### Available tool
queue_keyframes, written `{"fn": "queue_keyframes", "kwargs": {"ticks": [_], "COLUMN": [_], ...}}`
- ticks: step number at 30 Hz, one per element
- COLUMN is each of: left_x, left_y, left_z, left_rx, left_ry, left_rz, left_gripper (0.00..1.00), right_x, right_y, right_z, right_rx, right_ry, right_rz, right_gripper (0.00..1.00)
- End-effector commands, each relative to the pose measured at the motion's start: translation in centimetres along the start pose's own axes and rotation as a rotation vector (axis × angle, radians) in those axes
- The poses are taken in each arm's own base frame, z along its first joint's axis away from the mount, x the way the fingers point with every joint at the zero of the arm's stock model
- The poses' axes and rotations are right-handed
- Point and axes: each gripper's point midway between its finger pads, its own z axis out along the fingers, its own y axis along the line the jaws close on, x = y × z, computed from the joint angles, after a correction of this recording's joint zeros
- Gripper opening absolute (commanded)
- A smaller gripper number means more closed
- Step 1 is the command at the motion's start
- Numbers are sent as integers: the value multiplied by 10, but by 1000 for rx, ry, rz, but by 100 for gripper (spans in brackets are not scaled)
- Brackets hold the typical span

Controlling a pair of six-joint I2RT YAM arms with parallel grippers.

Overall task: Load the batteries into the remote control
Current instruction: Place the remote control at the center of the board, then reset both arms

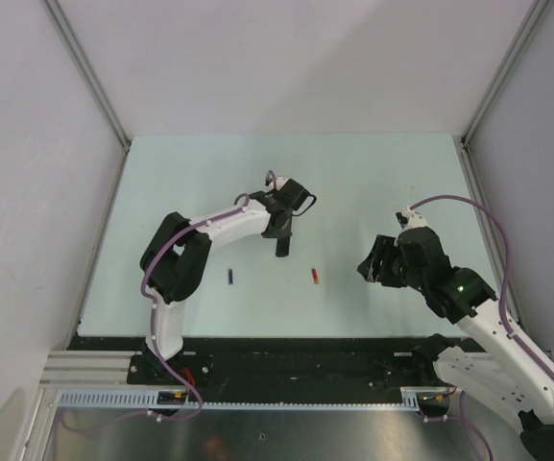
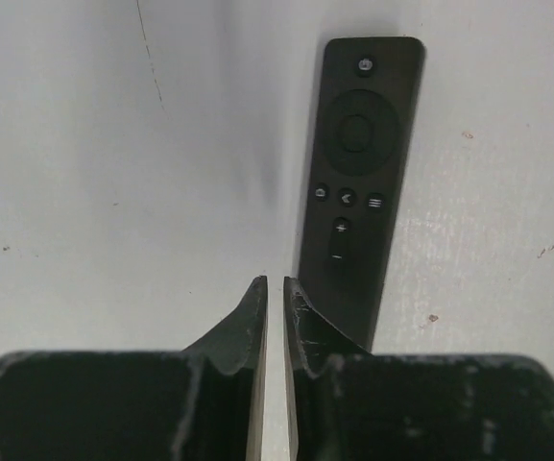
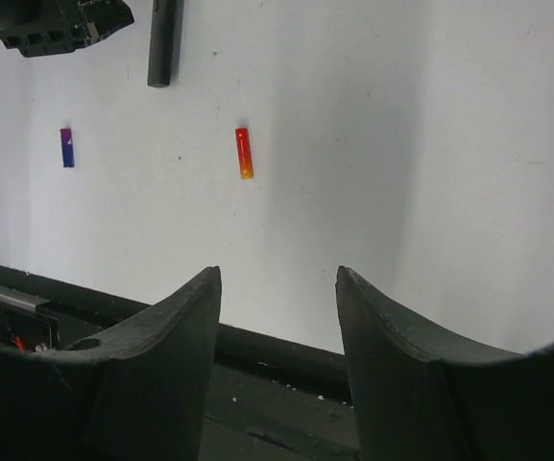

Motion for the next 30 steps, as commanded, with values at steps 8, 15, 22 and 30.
{"fn": "queue_keyframes", "kwargs": {"ticks": [8, 15, 22, 30], "left_x": [-47, -19, 9, 13], "left_y": [16, 45, 82, 106], "left_z": [-87, -134, -173, -189], "left_rx": [196, 368, 467, 439], "left_ry": [-255, -266, -346, -429], "left_rz": [-106, -136, -227, -178], "left_gripper": [46, 79, 89, 100], "right_x": [-5, -10, -13, -27], "right_y": [13, 19, 22, 23], "right_z": [-6, -6, -2, 6], "right_rx": [-83, -107, -123, -97], "right_ry": [-39, -68, -119, -176], "right_rz": [-17, -30, 6, 28], "right_gripper": [57, 60, 96, 100]}}
